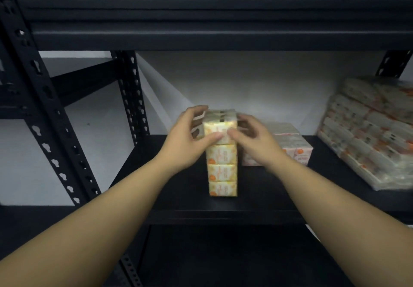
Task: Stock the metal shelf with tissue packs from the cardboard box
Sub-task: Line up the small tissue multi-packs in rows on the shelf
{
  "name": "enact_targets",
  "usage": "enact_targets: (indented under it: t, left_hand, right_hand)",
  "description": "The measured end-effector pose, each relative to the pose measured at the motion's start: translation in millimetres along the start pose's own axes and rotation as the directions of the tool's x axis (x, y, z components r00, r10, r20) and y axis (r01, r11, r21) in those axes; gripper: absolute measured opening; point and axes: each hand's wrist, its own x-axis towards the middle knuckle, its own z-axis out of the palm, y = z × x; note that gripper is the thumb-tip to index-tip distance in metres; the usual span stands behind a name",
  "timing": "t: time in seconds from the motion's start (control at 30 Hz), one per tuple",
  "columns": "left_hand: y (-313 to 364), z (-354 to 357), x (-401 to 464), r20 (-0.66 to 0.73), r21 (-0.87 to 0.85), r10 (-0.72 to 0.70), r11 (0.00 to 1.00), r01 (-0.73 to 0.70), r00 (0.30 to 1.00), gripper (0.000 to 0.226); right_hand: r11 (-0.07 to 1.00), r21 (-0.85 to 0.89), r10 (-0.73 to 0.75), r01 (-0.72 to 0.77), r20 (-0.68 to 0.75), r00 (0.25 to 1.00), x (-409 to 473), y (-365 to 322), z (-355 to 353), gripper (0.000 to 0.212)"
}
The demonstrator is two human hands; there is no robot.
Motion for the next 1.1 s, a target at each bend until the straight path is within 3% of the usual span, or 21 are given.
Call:
enact_targets:
  t: [0.07, 0.13, 0.23, 0.33, 0.47, 0.6, 0.67, 0.77, 0.9, 1.0, 1.1]
  left_hand:
    - [-2, 14, -1, 0.061, -0.116, -0.087, 0.989, 0.093, 0.994, 0.105]
    - [-14, 29, -7, 0.168, -0.121, -0.162, 0.976, 0.183, 0.972, 0.120]
    - [-49, 47, -22, 0.332, -0.013, -0.264, 0.959, 0.284, 0.906, 0.113]
    - [-73, 55, -34, 0.338, -0.017, -0.302, 0.945, 0.326, 0.891, 0.103]
    - [-76, 43, -29, 0.253, 0.010, -0.256, 0.965, 0.262, 0.933, 0.091]
    - [-76, 17, -25, 0.254, 0.218, -0.205, 0.964, 0.150, 0.945, 0.066]
    - [-80, 1, -26, 0.271, 0.342, -0.194, 0.935, 0.094, 0.943, 0.065]
    - [-87, -19, -30, 0.315, 0.515, -0.191, 0.857, 0.001, 0.930, 0.069]
    - [-85, -18, -33, 0.288, 0.706, -0.204, 0.705, -0.064, 0.936, 0.080]
    - [-70, 10, -34, 0.279, 0.789, -0.120, 0.595, -0.156, 0.953, 0.083]
    - [-64, 38, -36, 0.304, 0.822, -0.125, 0.535, -0.194, 0.944, 0.086]
  right_hand:
    - [0.997, 0.028, -0.068, 0.069, -0.039, 0.997, 11, -23, -11, 0.058]
    - [0.995, -0.045, -0.093, 0.092, -0.013, 0.996, 11, -35, -21, 0.056]
    - [0.987, -0.141, -0.070, 0.074, 0.030, 0.997, 4, -34, -35, 0.037]
    - [0.996, -0.090, -0.032, 0.028, -0.033, 0.999, -8, -19, -57, 0.030]
    - [0.991, 0.065, 0.122, -0.113, -0.144, 0.982, -33, 16, -76, 0.028]
    - [0.970, 0.082, 0.233, -0.228, -0.061, 0.971, -57, 53, -58, 0.052]
    - [0.964, 0.079, 0.256, -0.255, -0.014, 0.966, -62, 65, -39, 0.048]
    - [0.970, -0.023, 0.245, -0.244, 0.083, 0.966, -64, 77, -15, 0.033]
    - [0.959, -0.171, 0.247, -0.228, 0.099, 0.964, -62, 80, -9, 0.045]
    - [0.948, -0.217, 0.251, -0.234, 0.051, 0.967, -60, 83, -21, 0.049]
    - [0.884, -0.407, 0.221, -0.229, -0.066, 0.973, -61, 100, -42, 0.051]
